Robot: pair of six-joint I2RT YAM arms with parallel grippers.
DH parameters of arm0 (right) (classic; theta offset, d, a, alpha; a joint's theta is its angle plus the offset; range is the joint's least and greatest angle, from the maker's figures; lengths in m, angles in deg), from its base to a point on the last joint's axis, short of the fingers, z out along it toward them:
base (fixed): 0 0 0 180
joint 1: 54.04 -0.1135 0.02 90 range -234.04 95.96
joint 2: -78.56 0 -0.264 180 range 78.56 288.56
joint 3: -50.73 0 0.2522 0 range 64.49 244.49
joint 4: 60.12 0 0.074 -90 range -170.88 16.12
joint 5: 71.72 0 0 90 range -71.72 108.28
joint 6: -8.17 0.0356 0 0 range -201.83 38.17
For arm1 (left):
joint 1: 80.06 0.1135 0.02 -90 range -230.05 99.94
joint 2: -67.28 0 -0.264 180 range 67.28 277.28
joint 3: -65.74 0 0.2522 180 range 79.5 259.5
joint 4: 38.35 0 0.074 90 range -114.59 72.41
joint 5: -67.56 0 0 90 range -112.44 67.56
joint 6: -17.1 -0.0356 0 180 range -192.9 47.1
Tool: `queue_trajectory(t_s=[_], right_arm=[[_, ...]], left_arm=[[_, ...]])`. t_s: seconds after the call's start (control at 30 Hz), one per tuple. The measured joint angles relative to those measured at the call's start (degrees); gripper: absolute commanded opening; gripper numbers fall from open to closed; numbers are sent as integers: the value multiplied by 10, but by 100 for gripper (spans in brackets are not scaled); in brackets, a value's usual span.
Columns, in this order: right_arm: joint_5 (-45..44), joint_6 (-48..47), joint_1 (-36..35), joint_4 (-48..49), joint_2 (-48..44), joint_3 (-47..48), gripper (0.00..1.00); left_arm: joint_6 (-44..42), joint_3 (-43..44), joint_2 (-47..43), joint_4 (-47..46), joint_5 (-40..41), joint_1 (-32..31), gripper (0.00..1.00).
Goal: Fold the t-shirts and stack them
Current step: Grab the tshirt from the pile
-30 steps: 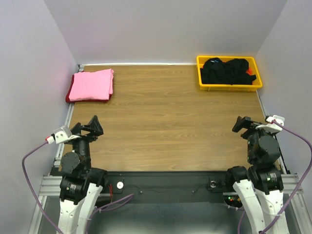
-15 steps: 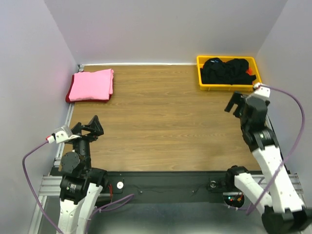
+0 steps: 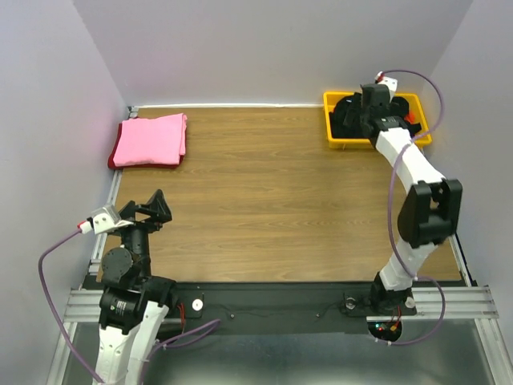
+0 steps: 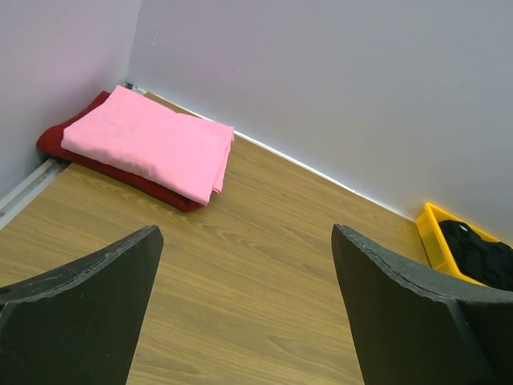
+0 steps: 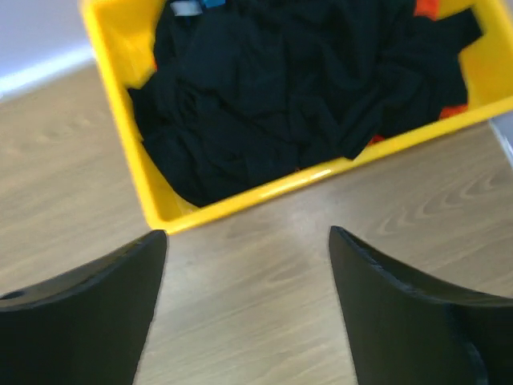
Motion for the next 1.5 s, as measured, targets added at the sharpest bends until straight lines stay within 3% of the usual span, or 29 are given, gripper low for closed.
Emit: queue_trajectory(t_s=[0.03, 0.2, 0.63, 0.7, 0.73, 0.8, 0.87, 0.93, 1.2, 1.5], right_arm=[[5, -1, 6, 1, 49, 11, 73], [28, -7, 19, -5, 183, 116, 63], [43, -6, 33, -4, 388, 291, 58], [43, -5, 37, -4, 407, 305, 50], [45, -5, 39, -4, 414, 310, 39], [48, -6, 42, -5, 421, 315, 28], [53, -6, 45, -5, 421, 315, 10], [57, -6, 45, -4, 420, 315, 1], [88, -23, 48, -27, 340, 295, 1], [188, -52, 48, -22, 73, 305, 1]], left_arm=[[0, -1, 0, 0, 0, 0, 98], [0, -4, 8, -1, -4, 0, 98], [0, -6, 28, -5, -17, 0, 98], [0, -7, 31, -5, -18, 0, 98], [0, -7, 31, -5, -19, 0, 97], [-1, -7, 32, -5, -21, 0, 97], [-1, -7, 32, -5, -23, 0, 97], [-2, -7, 32, -5, -23, 0, 97], [-3, -7, 32, -6, -25, 0, 97], [-3, -7, 28, -6, -23, 0, 97]])
